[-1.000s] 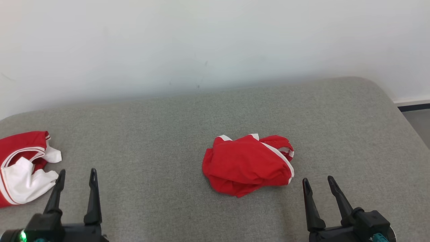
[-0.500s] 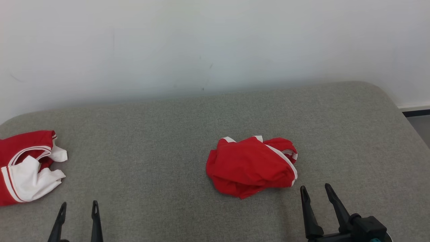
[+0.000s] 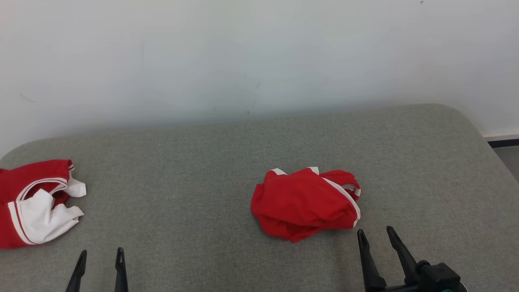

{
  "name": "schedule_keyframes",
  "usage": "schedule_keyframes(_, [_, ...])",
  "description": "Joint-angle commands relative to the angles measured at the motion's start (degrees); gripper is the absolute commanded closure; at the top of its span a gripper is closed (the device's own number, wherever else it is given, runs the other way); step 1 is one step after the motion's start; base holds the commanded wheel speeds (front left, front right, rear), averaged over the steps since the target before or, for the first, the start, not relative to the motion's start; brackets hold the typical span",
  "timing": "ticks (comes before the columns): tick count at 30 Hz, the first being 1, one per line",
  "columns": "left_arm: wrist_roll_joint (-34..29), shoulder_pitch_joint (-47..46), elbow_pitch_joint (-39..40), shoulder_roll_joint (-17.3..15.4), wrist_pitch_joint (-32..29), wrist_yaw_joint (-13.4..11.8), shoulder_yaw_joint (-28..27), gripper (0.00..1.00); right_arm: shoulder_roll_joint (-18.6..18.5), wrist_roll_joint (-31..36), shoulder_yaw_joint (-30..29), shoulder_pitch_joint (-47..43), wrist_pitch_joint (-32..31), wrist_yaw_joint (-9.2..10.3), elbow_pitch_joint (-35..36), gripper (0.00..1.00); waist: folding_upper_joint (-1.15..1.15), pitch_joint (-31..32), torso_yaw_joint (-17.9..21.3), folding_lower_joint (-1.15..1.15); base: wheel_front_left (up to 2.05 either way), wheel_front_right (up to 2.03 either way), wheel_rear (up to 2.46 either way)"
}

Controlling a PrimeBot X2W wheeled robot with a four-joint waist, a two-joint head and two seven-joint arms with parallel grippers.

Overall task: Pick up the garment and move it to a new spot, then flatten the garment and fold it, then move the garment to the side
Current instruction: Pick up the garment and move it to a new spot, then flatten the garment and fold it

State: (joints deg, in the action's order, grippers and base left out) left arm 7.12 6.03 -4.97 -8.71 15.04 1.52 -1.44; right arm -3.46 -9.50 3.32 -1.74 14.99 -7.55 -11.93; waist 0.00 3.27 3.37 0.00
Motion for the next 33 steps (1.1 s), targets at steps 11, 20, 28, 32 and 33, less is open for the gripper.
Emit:
schedule_keyframes(11, [-2.09,1.84,1.48,1.97,0.20,0.04,-2.86,0.00,-0.71,-0.69,0.46,-0.59,0.28,0.13,-1.15,0.00,0.00,0.18,-0.41,0.00,0.00,0.00,0.00])
schedule_keyframes(20, [-1.72,2.26,1.91,3.17,0.20,1.35,-4.45,0.00,-0.83,-0.98,0.35,-0.78,0.28,0.13,-1.42,0.00,0.00,-0.20,-0.94,0.00,0.00,0.00,0.00])
schedule_keyframes(28, [-2.66,2.47,0.75,3.68,0.20,2.34,-5.23,0.00,-0.92,-1.07,0.76,-0.61,0.27,0.13,-1.70,0.00,0.00,-0.36,-0.64,0.00,0.00,0.00,0.00])
schedule_keyframes(32, [-2.97,2.11,0.63,4.05,0.20,2.40,-5.39,0.00,-1.09,-1.08,0.75,-0.48,0.28,0.13,-1.92,0.00,0.00,-0.39,-0.29,0.00,0.00,0.00,0.00])
schedule_keyframes(33, [-3.04,2.02,0.61,4.10,0.20,2.48,-5.44,0.00,-1.10,-1.09,0.78,-0.45,0.28,0.13,-1.95,0.00,0.00,-0.39,-0.21,0.00,0.00,0.00,0.00])
